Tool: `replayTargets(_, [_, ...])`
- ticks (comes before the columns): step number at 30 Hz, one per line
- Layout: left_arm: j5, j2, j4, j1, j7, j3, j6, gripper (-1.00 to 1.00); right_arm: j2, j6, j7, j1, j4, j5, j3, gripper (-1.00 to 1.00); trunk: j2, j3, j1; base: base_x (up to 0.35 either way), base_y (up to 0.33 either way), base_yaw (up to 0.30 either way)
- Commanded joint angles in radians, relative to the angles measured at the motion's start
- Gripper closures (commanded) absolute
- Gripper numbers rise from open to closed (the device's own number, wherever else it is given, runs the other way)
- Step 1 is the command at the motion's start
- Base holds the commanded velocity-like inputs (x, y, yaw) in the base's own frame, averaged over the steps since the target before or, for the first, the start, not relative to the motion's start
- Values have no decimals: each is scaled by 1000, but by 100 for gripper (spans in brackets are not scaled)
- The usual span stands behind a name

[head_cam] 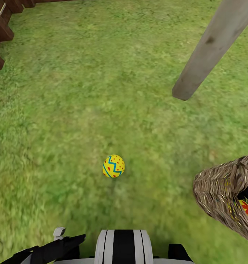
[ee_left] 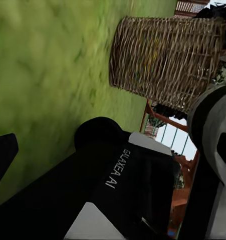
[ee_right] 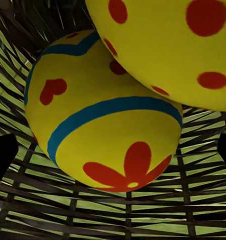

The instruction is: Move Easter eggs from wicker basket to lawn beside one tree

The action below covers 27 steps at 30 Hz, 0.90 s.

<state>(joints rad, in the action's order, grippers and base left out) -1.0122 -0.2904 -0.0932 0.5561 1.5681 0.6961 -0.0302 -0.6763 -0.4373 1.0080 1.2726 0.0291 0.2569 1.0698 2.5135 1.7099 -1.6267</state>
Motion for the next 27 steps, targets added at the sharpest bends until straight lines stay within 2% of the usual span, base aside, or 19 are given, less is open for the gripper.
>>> replayTargets(1, [-8,-3,-1,0,3,9,-3,-100,0,-8,3,0,1,10,7,-100,0,1,0,0,0,0])
replayTargets(10, [-6,-22,-2,-6,3,9,-2,-100,0,3,3,-16,0,10,8,-100,0,1,0,0,0,0])
replayTargets(13, [-7,-46,-2,-9,3,9,-4,-100,0,11,3,-20,1,10,8,-100,0,1,0,0,0,0])
replayTargets(16, [-7,-59,-2,-11,3,6,-10,-100,0,13,3,-23,1,10,7,-100,0,1,0,0,0,0])
replayTargets(19, [-6,-68,-6,-11,3,-25,-37,-100,-1,14,3,-26,1,10,7,-100,0,1,0,0,0,0])
replayTargets(21, [-4,-73,-12,-11,3,-66,-73,-100,-1,14,3,-29,1,10,7,-100,0,1,0,0,0,0])
replayTargets(22, [-4,-75,-14,-11,3,-75,-83,-100,-1,14,3,-29,1,10,7,-100,0,1,0,0,0,0])
replayTargets(25, [-3,-109,-54,-11,3,-113,-145,-100,-2,14,3,-31,0,10,7,-100,0,1,0,0,0,0])
replayTargets(27, [-3,-135,-101,-11,3,-126,-187,-100,-1,15,3,-32,0,10,7,-100,0,1,0,0,0,0])
